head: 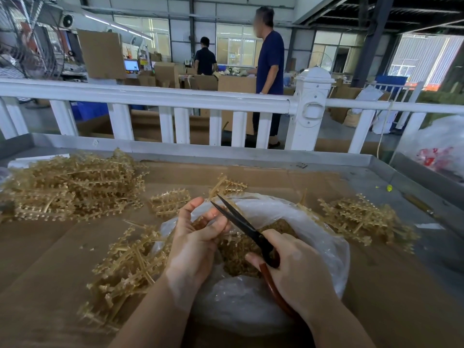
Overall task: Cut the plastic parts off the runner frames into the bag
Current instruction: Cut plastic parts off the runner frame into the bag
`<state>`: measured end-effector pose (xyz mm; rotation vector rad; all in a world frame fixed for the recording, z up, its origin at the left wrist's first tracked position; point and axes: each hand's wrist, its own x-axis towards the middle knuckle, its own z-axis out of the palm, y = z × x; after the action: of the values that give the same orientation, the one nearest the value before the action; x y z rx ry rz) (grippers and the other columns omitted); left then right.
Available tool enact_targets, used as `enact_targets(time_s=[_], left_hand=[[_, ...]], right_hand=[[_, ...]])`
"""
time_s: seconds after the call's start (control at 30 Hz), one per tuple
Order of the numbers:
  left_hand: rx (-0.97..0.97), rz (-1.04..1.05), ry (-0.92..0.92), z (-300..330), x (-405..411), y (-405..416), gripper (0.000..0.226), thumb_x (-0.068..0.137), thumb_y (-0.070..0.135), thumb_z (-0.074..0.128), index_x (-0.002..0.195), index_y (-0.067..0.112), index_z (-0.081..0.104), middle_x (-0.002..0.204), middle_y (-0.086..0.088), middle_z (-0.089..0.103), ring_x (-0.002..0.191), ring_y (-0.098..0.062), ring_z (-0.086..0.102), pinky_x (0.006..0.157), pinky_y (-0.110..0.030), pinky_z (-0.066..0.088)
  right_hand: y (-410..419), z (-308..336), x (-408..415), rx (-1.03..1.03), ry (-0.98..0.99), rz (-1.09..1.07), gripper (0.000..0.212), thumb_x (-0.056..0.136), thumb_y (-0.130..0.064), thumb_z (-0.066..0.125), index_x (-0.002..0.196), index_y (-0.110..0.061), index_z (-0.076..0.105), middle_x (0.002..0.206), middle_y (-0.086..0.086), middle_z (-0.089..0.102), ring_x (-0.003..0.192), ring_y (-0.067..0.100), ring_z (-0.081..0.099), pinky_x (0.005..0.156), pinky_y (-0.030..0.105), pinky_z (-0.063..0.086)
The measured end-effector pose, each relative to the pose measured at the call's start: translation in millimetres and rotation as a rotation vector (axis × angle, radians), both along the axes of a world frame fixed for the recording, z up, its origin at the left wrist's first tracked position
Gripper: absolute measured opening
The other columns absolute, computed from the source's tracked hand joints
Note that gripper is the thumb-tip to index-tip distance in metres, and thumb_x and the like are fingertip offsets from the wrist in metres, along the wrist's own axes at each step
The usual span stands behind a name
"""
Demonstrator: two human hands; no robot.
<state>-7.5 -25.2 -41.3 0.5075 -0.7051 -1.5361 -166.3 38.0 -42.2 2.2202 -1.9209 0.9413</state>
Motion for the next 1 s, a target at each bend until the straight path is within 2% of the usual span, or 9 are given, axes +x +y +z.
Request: enact_targets(time_s=[0.17, 0.33, 0.5, 0.67, 0.8, 1.0], left_hand=[[0.029, 0.04, -0.012, 0.0, -0.6, 0.0, 0.057, 0.062, -0.014, 0.058, 0.106, 0.022, 0.054, 0.062, 0.002, 0.065, 0.061, -0.01, 0.066, 0.057, -0.022, 0.056], [0.052, 0.082, -0.025, -0.5, 0.0, -0.6, 0.055, 0.069, -0.019, 0.054, 0.106, 0.021, 0.054, 0.062, 0.001, 0.064, 0.06, -0.011, 0.067, 0.055, -0.021, 0.055], [0.05, 0.077, -0.036, -0.4, 0.5, 0.8, 0.058, 0.062, -0.015, 0.058, 0.107, 0.023, 0.055, 0.064, 0.0, 0.064, 0.061, -0.012, 0.067, 0.055, -0.022, 0.055], [0.063, 0.077, -0.022, 0.4, -0.7, 1.7, 0.057, 0.063, -0.015, 0.058, 0.106, 0.022, 0.055, 0.068, -0.004, 0.065, 0.062, -0.013, 0.067, 0.057, -0.022, 0.056], [0.058, 0.082, -0.021, 1.5, -1.0, 2.5, 0.059, 0.057, -0.01, 0.061, 0.106, 0.021, 0.054, 0.067, -0.003, 0.066, 0.062, -0.011, 0.067, 0.057, -0.021, 0.055], [0.067, 0.086, -0.035, -1.1, -0.3, 1.2, 0.055, 0.065, -0.016, 0.059, 0.105, 0.021, 0.054, 0.067, -0.002, 0.065, 0.061, -0.011, 0.066, 0.057, -0.021, 0.055]], right_hand=[[-0.8, -2.8, -0.8, 0.02, -0.009, -0.006, 0.039, 0.079, -0.063, 0.048, 0.103, -0.034, 0.06, 0.084, -0.013, 0.059, 0.083, 0.007, 0.053, 0.073, 0.021, 0.042], [0.1, -2.3, 0.6, 0.017, 0.002, -0.01, 0.036, 0.079, -0.06, 0.053, 0.101, -0.033, 0.061, 0.078, -0.013, 0.056, 0.077, 0.007, 0.051, 0.067, 0.018, 0.035], [0.1, -1.1, 0.9, 0.014, -0.007, 0.007, 0.031, 0.078, -0.06, 0.057, 0.089, -0.031, 0.059, 0.068, -0.012, 0.05, 0.067, 0.006, 0.047, 0.058, 0.013, 0.029], [-0.3, -0.4, 0.8, 0.006, 0.009, 0.005, 0.03, 0.077, -0.056, 0.064, 0.089, -0.029, 0.063, 0.068, -0.009, 0.056, 0.065, 0.01, 0.054, 0.059, 0.023, 0.042], [0.6, 0.1, 0.7, 0.0, -0.005, 0.003, 0.031, 0.077, -0.056, 0.064, 0.089, -0.028, 0.064, 0.068, -0.009, 0.057, 0.065, 0.011, 0.056, 0.058, 0.024, 0.043], [0.5, 1.5, 1.4, 0.019, 0.01, 0.018, 0.033, 0.08, -0.058, 0.06, 0.093, -0.028, 0.063, 0.07, -0.011, 0.058, 0.067, 0.009, 0.055, 0.059, 0.021, 0.035]])
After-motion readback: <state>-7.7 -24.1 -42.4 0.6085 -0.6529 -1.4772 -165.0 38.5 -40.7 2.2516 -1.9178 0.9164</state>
